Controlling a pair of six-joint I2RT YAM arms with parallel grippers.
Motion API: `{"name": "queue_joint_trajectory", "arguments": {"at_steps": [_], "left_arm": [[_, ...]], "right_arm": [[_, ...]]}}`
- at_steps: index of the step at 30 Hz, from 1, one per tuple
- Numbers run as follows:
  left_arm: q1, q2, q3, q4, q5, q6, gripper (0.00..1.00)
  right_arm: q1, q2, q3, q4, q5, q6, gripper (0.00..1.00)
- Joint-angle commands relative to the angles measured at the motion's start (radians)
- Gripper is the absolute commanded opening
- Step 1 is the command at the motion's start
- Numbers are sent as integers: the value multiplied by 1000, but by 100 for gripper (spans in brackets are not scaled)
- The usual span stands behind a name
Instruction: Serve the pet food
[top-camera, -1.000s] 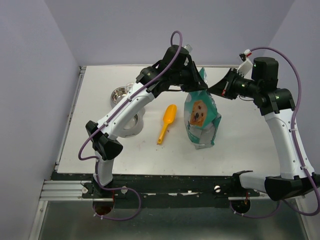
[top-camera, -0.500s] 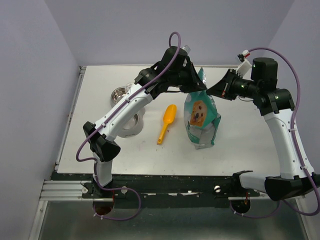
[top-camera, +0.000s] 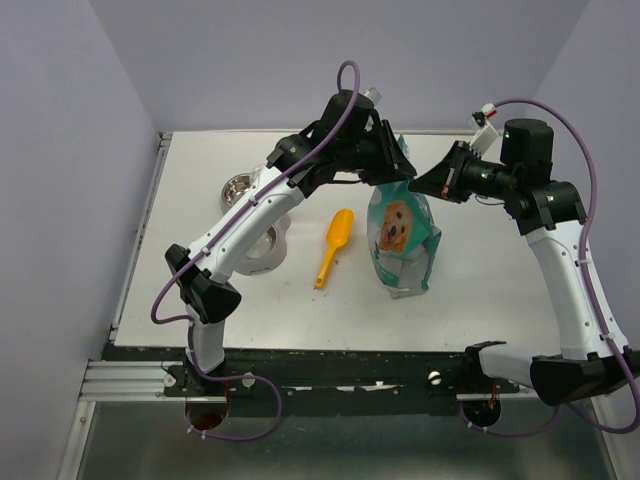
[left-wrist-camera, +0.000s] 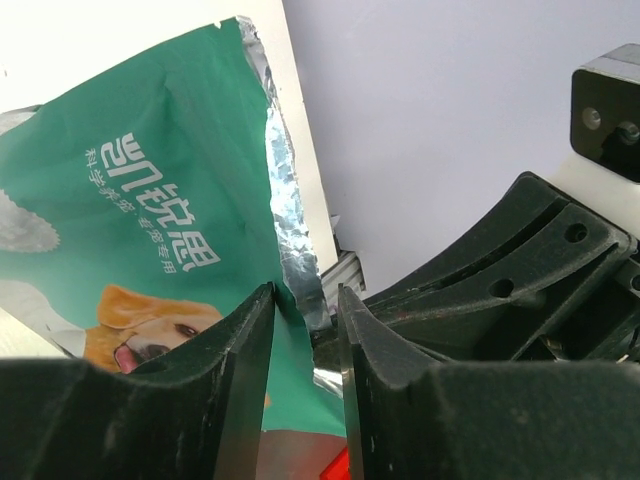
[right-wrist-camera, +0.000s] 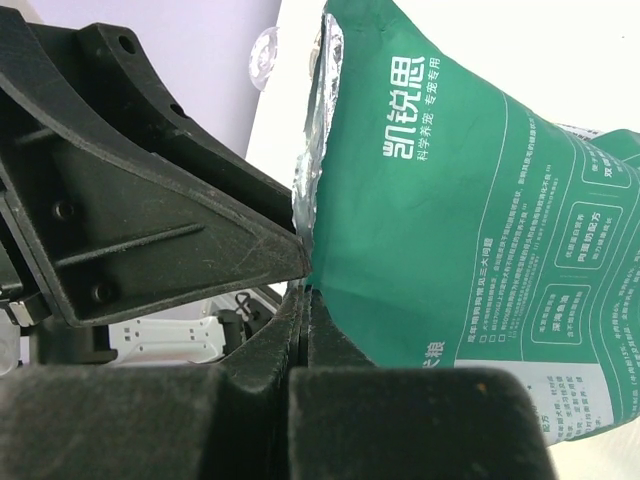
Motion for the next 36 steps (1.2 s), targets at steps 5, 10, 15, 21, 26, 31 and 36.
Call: {"name": "queue_joint_trajectory", "arguments": {"at_steps": [5, 10, 15, 21, 26, 31, 36], "left_arm": [[-19, -84, -60, -35, -52, 56, 37], [-20, -88, -67, -47, -86, 55, 23], [-28, -91, -73, -47, -88, 53, 19], [-26, -84, -73, -40, -71, 59, 22], [-26, -62, -50, -73, -85, 70, 5], [-29, -79, -71, -43, -80, 78, 0], [-35, -75, -71, -29, -77, 58, 0]], "right_arm": [[6, 1, -1, -5, 7, -6, 0], [4, -5, -7, -5, 9, -1, 0], [4, -8, 4, -27, 47, -9, 0], [4, 0, 16, -30, 47, -6, 0], [6, 4, 45, -51, 70, -17, 0], [9, 7, 45, -65, 95, -31, 1], [18, 24, 42, -41, 76, -29, 8]]}}
